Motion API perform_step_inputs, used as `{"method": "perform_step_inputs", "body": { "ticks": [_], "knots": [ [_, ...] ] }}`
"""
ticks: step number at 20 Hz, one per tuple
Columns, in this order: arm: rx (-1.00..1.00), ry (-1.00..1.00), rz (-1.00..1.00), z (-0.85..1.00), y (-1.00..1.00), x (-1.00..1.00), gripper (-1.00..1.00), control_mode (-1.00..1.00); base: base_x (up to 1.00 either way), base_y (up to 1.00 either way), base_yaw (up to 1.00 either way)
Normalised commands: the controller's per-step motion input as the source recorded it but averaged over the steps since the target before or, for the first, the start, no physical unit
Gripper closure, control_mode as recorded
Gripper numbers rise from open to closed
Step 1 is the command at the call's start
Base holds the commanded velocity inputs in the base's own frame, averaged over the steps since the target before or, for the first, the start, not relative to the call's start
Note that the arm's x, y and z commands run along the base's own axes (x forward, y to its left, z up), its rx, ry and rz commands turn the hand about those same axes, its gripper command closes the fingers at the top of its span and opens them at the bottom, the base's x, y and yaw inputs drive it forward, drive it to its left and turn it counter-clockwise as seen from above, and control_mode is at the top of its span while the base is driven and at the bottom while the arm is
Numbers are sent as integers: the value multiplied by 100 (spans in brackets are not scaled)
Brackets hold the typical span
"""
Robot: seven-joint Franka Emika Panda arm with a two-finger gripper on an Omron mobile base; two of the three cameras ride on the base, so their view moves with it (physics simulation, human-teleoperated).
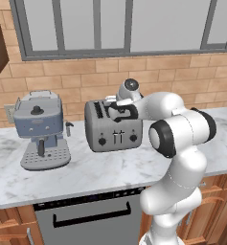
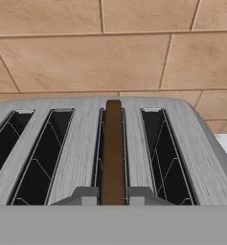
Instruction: Start the toaster. Once the lever pops up, take the bread to the plate on the dining counter.
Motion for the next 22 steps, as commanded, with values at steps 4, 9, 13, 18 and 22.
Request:
{"method": "perform_step_inputs", "body": {
  "ticks": [4, 9, 13, 18, 22],
  "knots": [
    [0, 0, 0, 0, 0, 0, 100, -100, 0, 0, 0],
    [0, 0, 0, 0, 0, 0, 100, -100, 0, 0, 0],
    [0, 0, 0, 0, 0, 0, 100, -100, 0, 0, 0],
    [0, 0, 0, 0, 0, 0, 100, -100, 0, 0, 0],
    [0, 0, 0, 10, 0, 0, 100, -100, 0, 0, 0]
  ]
}}
